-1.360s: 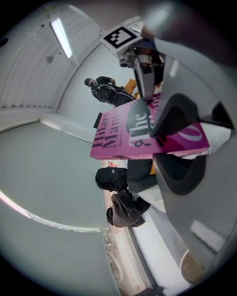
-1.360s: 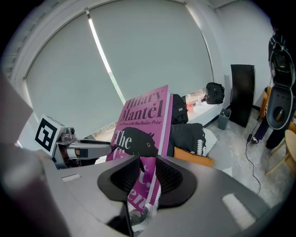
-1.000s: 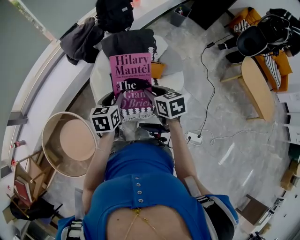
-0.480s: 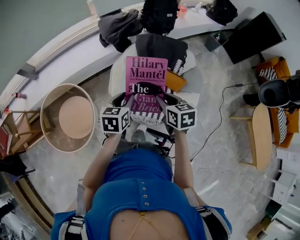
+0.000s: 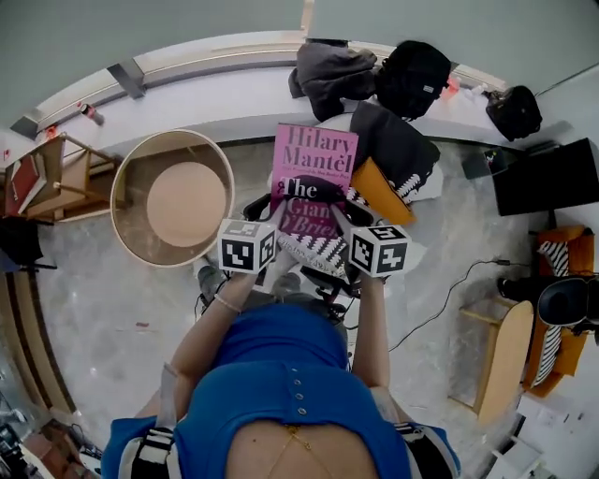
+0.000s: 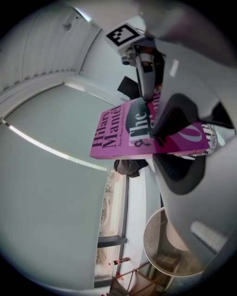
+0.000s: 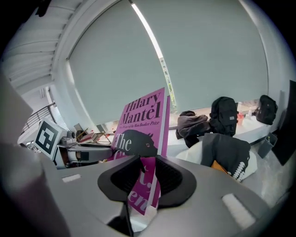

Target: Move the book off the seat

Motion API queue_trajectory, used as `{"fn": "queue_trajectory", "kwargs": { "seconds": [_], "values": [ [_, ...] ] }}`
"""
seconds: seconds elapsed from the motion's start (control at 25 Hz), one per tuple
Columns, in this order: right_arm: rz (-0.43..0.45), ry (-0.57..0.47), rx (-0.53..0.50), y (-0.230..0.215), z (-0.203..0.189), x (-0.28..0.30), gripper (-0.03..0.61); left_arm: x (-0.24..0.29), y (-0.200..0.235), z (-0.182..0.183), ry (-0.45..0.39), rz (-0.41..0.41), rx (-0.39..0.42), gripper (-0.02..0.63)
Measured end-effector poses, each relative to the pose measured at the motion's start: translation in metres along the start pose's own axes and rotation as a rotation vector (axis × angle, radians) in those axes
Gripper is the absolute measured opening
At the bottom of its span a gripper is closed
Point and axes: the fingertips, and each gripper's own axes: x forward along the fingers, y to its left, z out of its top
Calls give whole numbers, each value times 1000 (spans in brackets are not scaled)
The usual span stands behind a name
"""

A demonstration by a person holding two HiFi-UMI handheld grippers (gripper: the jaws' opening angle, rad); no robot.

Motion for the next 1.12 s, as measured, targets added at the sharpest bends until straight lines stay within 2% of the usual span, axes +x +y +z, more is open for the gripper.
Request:
{"fn": "queue_trajectory", "kwargs": {
  "seconds": [0.32,0.56,0.72,0.88,1.12],
  "values": [
    [94,12,-112,156,42,105,104,-88,168,13,-78,98,-95,121],
    [163,28,-132,291,52,195,104,-164,310,4,-78,162,-143,120],
    [204,50,-133,370,44,240,104,-212,385,-11,-59,206,-160,120],
    [226,83,-156,424,35,265,104,-247,431,-28,-52,232,-199,120],
    [248,133,-189,454,33,284,104,-265,459,-37,-63,245,-252,120]
  ]
}}
